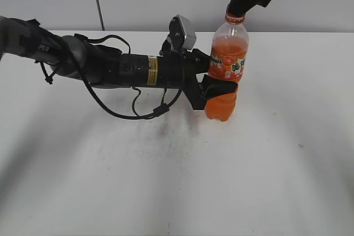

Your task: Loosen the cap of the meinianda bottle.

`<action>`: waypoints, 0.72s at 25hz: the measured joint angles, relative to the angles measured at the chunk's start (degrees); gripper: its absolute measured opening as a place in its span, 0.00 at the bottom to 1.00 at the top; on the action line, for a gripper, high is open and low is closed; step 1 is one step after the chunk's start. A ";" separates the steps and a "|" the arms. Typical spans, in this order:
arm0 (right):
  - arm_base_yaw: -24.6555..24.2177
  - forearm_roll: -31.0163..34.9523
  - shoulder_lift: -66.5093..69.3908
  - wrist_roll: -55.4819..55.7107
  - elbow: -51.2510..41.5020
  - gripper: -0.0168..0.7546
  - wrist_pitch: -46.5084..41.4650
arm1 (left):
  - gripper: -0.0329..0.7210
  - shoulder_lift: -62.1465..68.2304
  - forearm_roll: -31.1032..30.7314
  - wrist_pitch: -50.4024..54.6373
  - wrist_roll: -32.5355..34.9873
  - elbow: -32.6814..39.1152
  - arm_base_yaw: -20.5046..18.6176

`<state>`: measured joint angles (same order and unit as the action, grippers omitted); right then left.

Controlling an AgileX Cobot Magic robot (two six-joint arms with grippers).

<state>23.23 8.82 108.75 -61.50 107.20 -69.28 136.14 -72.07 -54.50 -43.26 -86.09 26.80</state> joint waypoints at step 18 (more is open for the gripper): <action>0.00 1.80 -3.24 50.69 0.78 0.72 -0.31 | 0.61 0.00 -0.10 -0.11 0.05 0.00 0.00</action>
<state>23.23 10.62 105.51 -10.81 107.98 -69.59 136.14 -72.17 -54.61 -43.21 -86.09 26.80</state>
